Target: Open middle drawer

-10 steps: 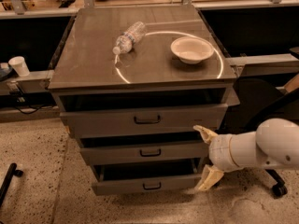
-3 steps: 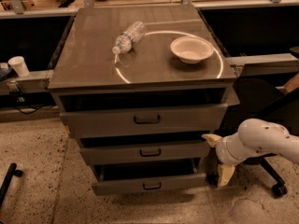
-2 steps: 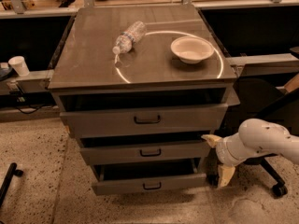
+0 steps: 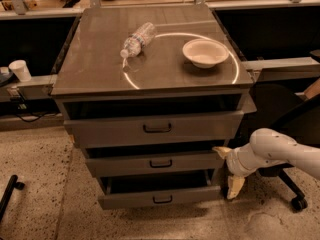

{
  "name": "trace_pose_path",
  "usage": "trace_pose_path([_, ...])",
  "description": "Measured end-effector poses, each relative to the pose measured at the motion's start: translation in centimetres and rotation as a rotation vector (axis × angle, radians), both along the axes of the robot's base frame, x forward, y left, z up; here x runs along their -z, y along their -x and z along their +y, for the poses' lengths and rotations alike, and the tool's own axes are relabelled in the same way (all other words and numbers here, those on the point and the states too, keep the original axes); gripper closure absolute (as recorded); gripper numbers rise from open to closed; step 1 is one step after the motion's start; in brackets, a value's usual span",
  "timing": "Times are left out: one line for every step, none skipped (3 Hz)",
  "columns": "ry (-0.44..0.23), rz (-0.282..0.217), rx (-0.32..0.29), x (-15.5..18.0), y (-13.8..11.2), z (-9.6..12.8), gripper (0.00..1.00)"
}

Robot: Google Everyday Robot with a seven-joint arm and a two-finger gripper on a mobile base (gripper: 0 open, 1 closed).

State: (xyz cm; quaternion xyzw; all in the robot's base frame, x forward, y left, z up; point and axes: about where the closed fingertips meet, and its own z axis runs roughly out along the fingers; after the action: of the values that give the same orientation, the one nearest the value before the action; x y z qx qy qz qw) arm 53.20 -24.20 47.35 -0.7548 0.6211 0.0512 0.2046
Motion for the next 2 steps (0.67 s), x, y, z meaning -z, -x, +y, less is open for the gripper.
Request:
trace_pose_path([-0.015, -0.007, 0.012, 1.6, -1.2, 0.7, 0.0])
trace_pose_path([-0.026, -0.014, 0.037, 2.8, -2.4, 1.0, 0.0])
